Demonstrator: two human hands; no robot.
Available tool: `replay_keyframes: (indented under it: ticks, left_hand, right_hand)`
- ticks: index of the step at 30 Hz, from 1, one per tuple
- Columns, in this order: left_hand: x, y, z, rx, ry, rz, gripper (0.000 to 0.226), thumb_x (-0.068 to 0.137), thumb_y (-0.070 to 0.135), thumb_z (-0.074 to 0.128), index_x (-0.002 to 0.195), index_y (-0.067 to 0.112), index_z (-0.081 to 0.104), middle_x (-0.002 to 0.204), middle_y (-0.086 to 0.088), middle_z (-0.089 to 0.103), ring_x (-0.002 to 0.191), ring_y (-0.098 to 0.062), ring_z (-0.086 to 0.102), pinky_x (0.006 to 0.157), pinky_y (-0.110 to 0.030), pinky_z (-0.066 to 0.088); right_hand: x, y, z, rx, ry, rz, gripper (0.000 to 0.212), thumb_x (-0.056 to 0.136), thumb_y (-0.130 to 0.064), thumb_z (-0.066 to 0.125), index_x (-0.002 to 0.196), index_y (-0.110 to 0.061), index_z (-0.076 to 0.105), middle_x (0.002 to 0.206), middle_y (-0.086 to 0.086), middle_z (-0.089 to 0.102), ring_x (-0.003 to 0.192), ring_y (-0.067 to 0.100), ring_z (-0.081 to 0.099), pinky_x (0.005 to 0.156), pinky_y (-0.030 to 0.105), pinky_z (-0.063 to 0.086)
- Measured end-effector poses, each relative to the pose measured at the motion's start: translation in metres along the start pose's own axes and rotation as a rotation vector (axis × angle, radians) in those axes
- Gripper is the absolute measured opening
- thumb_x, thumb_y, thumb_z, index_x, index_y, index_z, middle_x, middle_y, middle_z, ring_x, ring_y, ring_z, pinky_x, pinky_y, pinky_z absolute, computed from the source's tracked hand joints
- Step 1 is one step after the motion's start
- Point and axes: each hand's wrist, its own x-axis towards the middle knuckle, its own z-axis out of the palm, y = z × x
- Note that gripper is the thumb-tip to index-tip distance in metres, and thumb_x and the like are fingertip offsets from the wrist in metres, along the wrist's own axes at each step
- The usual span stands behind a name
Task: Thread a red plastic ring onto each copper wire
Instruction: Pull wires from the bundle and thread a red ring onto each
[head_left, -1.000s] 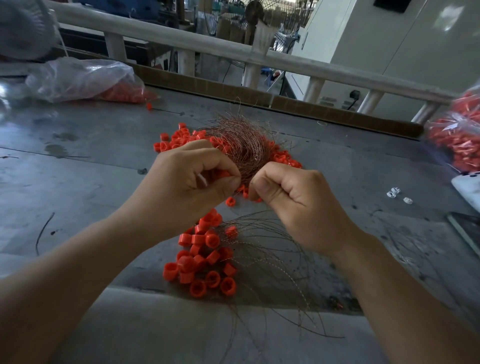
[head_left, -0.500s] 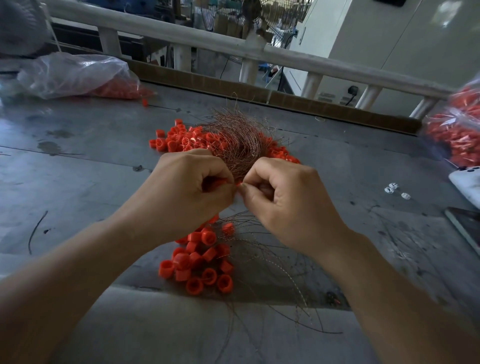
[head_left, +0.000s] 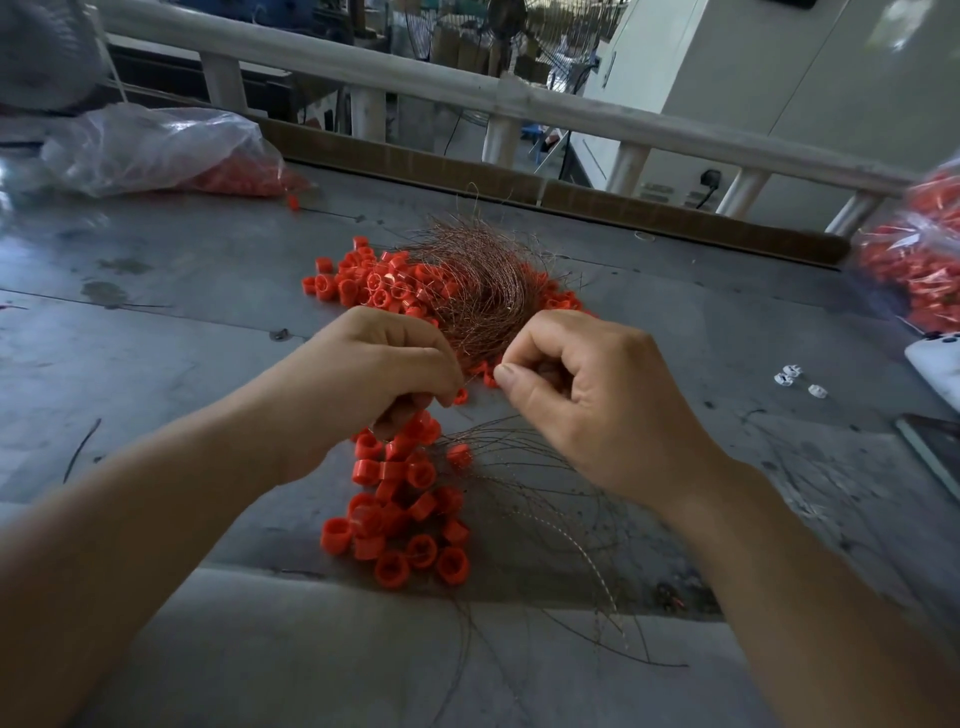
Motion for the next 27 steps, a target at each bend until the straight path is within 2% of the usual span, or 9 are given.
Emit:
replay_keyframes:
  ticks: [4,6,8,10,15,19,21,24,27]
  left_hand:
    - [0.0,0.0,0.0,0.037,0.013,0.045,0.012,0.061,0.017,0.058,0.052,0.015,0.064,0.046,-0.001,0.045,0.041,-0.009,0.037,0.037,-0.016,0.032]
    - [-0.003,0.002,-0.003,0.004,0.021,0.092,0.004,0.056,0.019,0.068,0.058,0.016,0.069,0.046,0.003,0.051,0.042,-0.006,0.043,0.039,-0.014,0.036]
    - [-0.004,0.002,-0.005,-0.042,0.054,0.176,0.014,0.054,0.024,0.069,0.067,0.018,0.071,0.054,0.002,0.06,0.047,-0.004,0.053,0.045,-0.013,0.044]
    - [-0.004,0.001,-0.005,-0.1,0.08,0.234,0.025,0.05,0.021,0.069,0.075,0.021,0.07,0.064,0.001,0.066,0.054,-0.006,0.061,0.052,-0.014,0.048]
    - [-0.003,0.001,0.002,-0.144,0.069,0.282,0.027,0.046,0.008,0.07,0.071,0.019,0.07,0.071,0.003,0.071,0.063,-0.006,0.067,0.058,-0.012,0.051]
    - [-0.004,0.001,0.002,-0.125,0.087,0.306,0.034,0.041,0.025,0.074,0.074,0.022,0.073,0.081,-0.004,0.072,0.069,-0.015,0.069,0.062,-0.016,0.053]
    - [-0.004,0.002,0.003,-0.138,0.096,0.313,0.035,0.04,0.025,0.074,0.074,0.021,0.073,0.081,-0.004,0.072,0.069,-0.015,0.069,0.061,-0.017,0.053]
    - [-0.003,0.002,0.005,-0.235,0.096,0.308,0.034,0.042,0.013,0.072,0.075,0.016,0.067,0.076,-0.001,0.073,0.069,-0.011,0.069,0.06,-0.016,0.053]
    - [-0.002,0.002,0.007,-0.234,0.101,0.307,0.032,0.041,0.014,0.071,0.073,0.013,0.066,0.076,-0.001,0.073,0.069,-0.011,0.069,0.06,-0.016,0.053]
  right_hand:
    - [0.001,0.005,0.005,-0.001,0.0,0.007,0.015,0.08,-0.017,0.057,0.065,-0.016,0.053,0.059,-0.018,0.042,0.056,-0.001,0.043,0.055,0.01,0.033]
    - [0.001,0.008,0.004,0.039,0.031,0.04,0.015,0.081,-0.018,0.056,0.067,-0.013,0.057,0.059,-0.017,0.045,0.055,0.0,0.045,0.053,0.01,0.034]
    - [0.001,0.008,-0.003,0.122,0.079,0.056,0.014,0.083,-0.017,0.058,0.069,-0.014,0.059,0.056,-0.017,0.046,0.053,-0.002,0.047,0.051,0.008,0.034]
    - [0.0,0.007,-0.01,0.222,0.114,0.067,0.015,0.086,-0.015,0.059,0.07,-0.018,0.059,0.057,-0.014,0.05,0.053,-0.001,0.048,0.051,0.008,0.036]
    - [0.0,0.007,-0.009,0.283,0.089,0.066,0.01,0.084,-0.021,0.055,0.076,-0.022,0.06,0.061,-0.014,0.053,0.058,-0.001,0.05,0.055,0.008,0.038]
    - [0.0,0.005,-0.009,0.22,0.092,0.02,0.01,0.084,-0.016,0.055,0.078,-0.023,0.058,0.069,-0.015,0.054,0.066,-0.002,0.051,0.061,0.007,0.038]
    - [0.0,0.004,-0.008,0.23,0.093,0.013,0.012,0.083,-0.014,0.055,0.08,-0.025,0.058,0.071,-0.016,0.056,0.068,-0.001,0.052,0.062,0.008,0.04]
    - [0.0,0.001,-0.007,0.26,0.097,0.013,0.011,0.083,-0.018,0.056,0.078,-0.027,0.058,0.068,-0.016,0.056,0.063,0.005,0.052,0.058,0.013,0.042]
    - [-0.001,-0.002,-0.007,0.245,0.095,-0.007,0.01,0.083,-0.018,0.058,0.074,-0.024,0.059,0.067,-0.012,0.056,0.062,0.009,0.051,0.056,0.016,0.041]
